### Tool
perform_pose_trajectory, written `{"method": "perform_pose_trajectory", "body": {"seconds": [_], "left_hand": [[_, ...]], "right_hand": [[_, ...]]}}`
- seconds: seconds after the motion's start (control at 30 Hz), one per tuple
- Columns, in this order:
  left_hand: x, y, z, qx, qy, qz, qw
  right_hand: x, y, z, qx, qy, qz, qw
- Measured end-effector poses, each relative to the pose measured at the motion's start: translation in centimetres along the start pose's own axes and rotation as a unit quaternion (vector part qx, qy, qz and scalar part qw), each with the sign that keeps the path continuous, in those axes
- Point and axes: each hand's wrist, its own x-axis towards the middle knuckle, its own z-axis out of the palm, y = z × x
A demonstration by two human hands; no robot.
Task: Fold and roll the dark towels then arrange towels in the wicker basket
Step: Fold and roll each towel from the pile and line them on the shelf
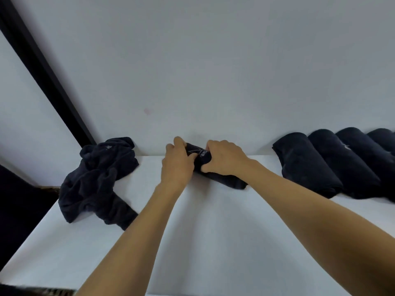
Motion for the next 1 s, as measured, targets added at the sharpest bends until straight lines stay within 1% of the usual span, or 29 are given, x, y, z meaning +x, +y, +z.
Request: {"method": "perform_pose_trajectory", "body": {"seconds": [0.03,0.1,0.17,0.27,0.37,0.43,0.5,0.57,0.6,0.63,0.7,0.73,0.8,0.87,0.93,1.0], "left_hand": [[-0.8,0.4,1.1,-0.071,0.005,-0.014,0.997],[-2.3,1.5,2.9,-0.191,0.0,-0.048,0.98],[-3.7,3.0,4.5,-0.265,-0.028,-0.063,0.962],[-5.5,5.8,6.7,-0.299,-0.09,-0.056,0.948],[-5.6,8.6,8.8,-0.306,-0.115,-0.029,0.945],[-5.2,10.1,10.1,-0.312,-0.127,-0.022,0.941],[-4.9,11.4,11.4,-0.312,-0.143,-0.03,0.939],[-5.2,12.5,12.6,-0.309,-0.151,-0.019,0.939],[-5.4,12.8,13.2,-0.294,-0.146,-0.001,0.944],[-5.5,12.9,13.9,-0.268,-0.134,0.023,0.954],[-5.4,12.6,14.8,-0.175,-0.125,0.063,0.975],[-5.2,12.3,14.9,-0.122,-0.131,0.079,0.981],[-4.6,11.4,14.5,-0.041,-0.165,0.109,0.979],[-4.3,10.5,13.4,-0.022,-0.214,0.134,0.967],[-4.1,8.8,11.1,-0.04,-0.247,0.146,0.957],[-4.4,6.5,7.9,-0.06,-0.24,0.144,0.958]], "right_hand": [[-0.3,0.5,-0.3,0.022,-0.01,0.028,0.999],[-1.2,1.9,-1.0,0.062,-0.018,0.077,0.995],[-2.2,3.7,-1.8,0.133,-0.017,0.131,0.982],[-3.6,6.1,-3.0,0.241,-0.004,0.196,0.951],[-5.0,8.1,-4.3,0.245,0.028,0.235,0.94],[-6.0,9.1,-5.2,0.192,0.035,0.243,0.95],[-6.6,9.9,-5.5,0.06,0.042,0.245,0.967],[-7.1,10.6,-5.3,-0.077,0.054,0.249,0.964],[-7.2,11.0,-5.0,-0.116,0.061,0.247,0.96],[-7.3,11.3,-4.6,-0.137,0.069,0.241,0.958],[-7.5,11.6,-3.9,-0.17,0.087,0.216,0.957],[-7.4,11.4,-3.6,-0.197,0.096,0.204,0.954],[-7.1,10.6,-3.2,-0.265,0.091,0.192,0.941],[-6.6,9.6,-3.3,-0.317,0.069,0.2,0.925],[-6.0,8.1,-3.6,-0.348,0.059,0.195,0.915],[-5.0,6.0,-3.7,-0.329,0.085,0.16,0.927]]}}
